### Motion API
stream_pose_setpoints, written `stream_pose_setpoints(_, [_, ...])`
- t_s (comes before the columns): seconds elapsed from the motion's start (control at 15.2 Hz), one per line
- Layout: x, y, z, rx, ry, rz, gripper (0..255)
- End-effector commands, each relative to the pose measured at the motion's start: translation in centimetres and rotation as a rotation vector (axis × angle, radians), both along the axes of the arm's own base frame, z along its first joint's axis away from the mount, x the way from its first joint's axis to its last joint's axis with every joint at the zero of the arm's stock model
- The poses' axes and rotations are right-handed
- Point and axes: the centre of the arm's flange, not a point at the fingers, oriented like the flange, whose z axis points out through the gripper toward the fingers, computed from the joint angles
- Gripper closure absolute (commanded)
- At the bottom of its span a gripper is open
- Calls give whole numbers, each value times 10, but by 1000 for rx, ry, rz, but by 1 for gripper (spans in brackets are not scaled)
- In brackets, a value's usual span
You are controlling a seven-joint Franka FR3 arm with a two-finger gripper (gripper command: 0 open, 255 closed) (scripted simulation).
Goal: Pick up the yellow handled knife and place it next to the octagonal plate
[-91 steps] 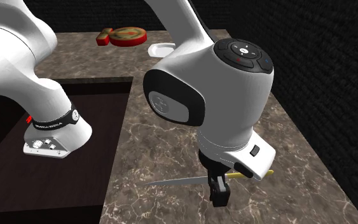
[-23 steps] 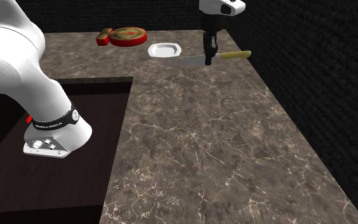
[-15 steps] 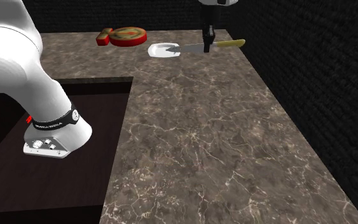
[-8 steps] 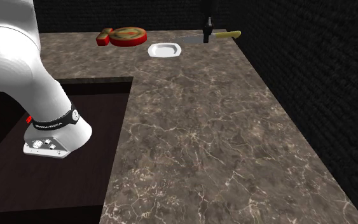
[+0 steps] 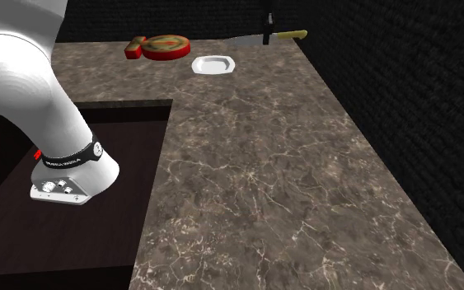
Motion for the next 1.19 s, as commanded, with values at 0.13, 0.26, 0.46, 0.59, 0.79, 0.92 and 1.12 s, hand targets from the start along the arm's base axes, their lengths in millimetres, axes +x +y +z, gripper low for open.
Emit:
stream_pose_setpoints(0.13, [-1,7,-20,0,0,-2,255])
stream_pose_setpoints(0.26, [0,7,-30,0,0,-2,255])
stream_pose_setpoints(0.46, [0,7,-46,0,0,-2,255])
stream_pose_setpoints(0.59, [0,7,-57,0,0,-2,255])
stream_pose_setpoints(0.79, [0,7,-73,0,0,-2,255])
stream_pose_setpoints(0.92, [0,7,-83,0,0,-2,255])
stream_pose_setpoints(1.12, [0,7,-99,0,0,-2,255])
